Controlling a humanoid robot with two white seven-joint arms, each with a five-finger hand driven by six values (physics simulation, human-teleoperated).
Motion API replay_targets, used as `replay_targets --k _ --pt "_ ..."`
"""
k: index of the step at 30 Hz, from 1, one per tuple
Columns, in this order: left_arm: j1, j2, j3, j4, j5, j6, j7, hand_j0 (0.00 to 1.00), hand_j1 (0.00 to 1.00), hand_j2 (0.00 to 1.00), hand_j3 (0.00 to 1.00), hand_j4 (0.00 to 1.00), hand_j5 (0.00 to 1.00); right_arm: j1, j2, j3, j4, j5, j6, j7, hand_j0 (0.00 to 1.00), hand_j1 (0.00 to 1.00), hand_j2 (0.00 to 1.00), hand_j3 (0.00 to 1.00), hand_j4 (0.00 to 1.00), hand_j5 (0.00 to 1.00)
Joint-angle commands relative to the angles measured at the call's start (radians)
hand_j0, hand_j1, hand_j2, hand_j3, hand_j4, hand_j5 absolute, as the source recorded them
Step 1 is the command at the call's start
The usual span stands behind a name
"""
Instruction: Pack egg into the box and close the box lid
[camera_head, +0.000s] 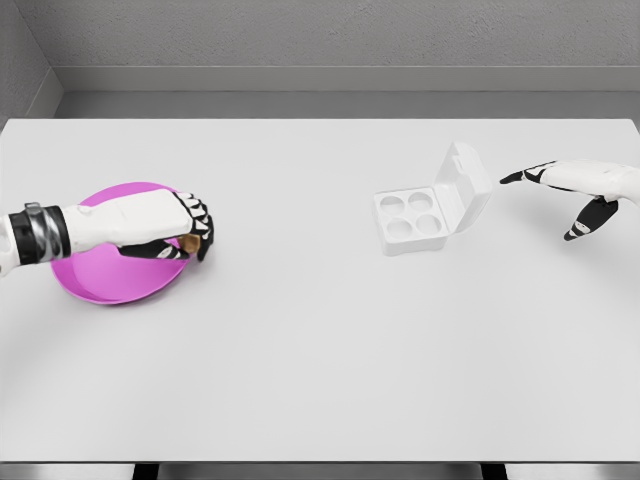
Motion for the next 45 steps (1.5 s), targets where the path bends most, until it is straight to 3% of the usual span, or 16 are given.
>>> replay_targets --k 1,35,45 --pt "0.000 -0.001 0.001 -0.006 0.007 0.003 0.001 0.34 0.34 0.34 0.34 0.34 0.34 0.000 -0.001 -0.001 0.000 -0.004 0.002 0.000 1.00 1.00 1.00 1.00 1.00 1.00" --pt "-0.029 -0.156 -0.005 -0.006 -0.042 0.003 -0.002 0.34 0.34 0.34 0.34 0.34 0.34 -0.003 0.002 -0.001 0.001 -0.004 0.002 0.000 1.00 1.00 1.00 1.00 1.00 1.00" --pt "-0.063 -0.185 -0.032 -0.004 -0.050 0.003 -0.004 0.34 0.34 0.34 0.34 0.34 0.34 -0.003 0.005 -0.004 0.001 -0.004 0.002 0.000 1.00 1.00 1.00 1.00 1.00 1.00"
